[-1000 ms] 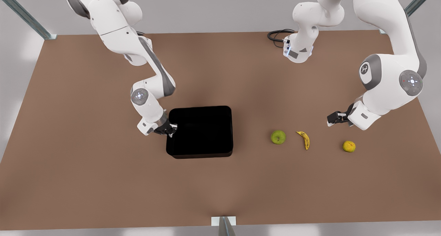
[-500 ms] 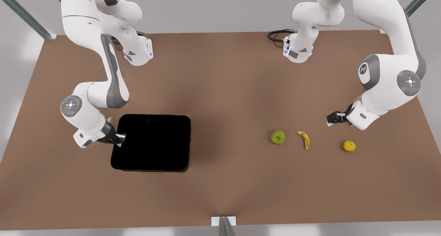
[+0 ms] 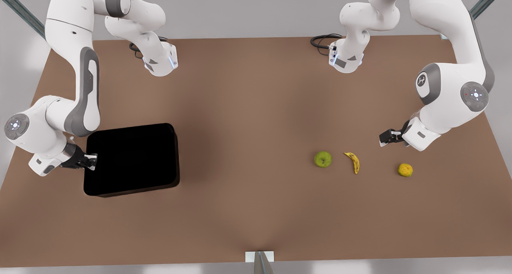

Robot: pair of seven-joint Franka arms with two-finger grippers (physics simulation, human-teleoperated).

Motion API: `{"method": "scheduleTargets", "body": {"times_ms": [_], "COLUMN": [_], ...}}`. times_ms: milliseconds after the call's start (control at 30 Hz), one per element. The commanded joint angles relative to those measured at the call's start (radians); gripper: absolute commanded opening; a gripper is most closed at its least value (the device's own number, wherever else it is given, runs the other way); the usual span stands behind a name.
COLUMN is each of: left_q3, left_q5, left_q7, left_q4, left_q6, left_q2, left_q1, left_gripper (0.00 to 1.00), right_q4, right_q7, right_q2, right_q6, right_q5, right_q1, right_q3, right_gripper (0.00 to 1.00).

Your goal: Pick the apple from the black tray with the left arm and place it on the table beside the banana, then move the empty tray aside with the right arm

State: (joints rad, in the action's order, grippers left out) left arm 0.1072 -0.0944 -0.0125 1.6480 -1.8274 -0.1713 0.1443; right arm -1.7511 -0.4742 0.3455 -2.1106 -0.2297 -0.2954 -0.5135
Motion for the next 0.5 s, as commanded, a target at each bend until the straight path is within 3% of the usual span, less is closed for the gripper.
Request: {"method": "scheduleTargets", "body": {"times_ms": [0, 167, 333, 367, 400, 433, 467], "left_q3": [0.000, 0.000, 0.000, 0.000, 0.000, 0.000, 0.000], "left_q5": [0.001, 0.001, 0.001, 0.001, 0.001, 0.001, 0.001], "left_q7": [-0.001, -0.001, -0.001, -0.001, -0.001, -0.001, -0.001], "left_q4": [-0.001, -0.001, -0.001, -0.001, -0.001, -0.001, -0.001], "left_q6": [0.000, 0.000, 0.000, 0.000, 0.000, 0.000, 0.000], "left_q2": [0.001, 0.001, 0.001, 0.001, 0.001, 0.001, 0.001], "left_q1": [0.000, 0.000, 0.000, 0.000, 0.000, 0.000, 0.000], "left_gripper": [1.00, 1.00, 1.00, 1.00, 1.00, 1.00, 1.00], "right_q4": [0.001, 0.071, 0.093, 0.094, 0.094, 0.099, 0.102], "right_q7": [-0.402, -0.418, -0.431, -0.428, -0.422, -0.417, -0.422], "right_q2": [0.027, 0.202, 0.260, 0.260, 0.259, 0.259, 0.259], "right_q6": [0.014, 0.006, 0.001, 0.001, 0.000, 0.000, 0.001], "right_q5": [-0.023, -0.102, -0.123, -0.123, -0.123, -0.152, -0.181], "right_q1": [0.004, 0.027, 0.030, 0.030, 0.028, 0.028, 0.028], "right_q3": [-0.008, -0.033, -0.040, -0.040, -0.040, -0.039, -0.040], "right_gripper": [0.08, 0.08, 0.10, 0.22, 0.64, 0.95, 1.00]}}
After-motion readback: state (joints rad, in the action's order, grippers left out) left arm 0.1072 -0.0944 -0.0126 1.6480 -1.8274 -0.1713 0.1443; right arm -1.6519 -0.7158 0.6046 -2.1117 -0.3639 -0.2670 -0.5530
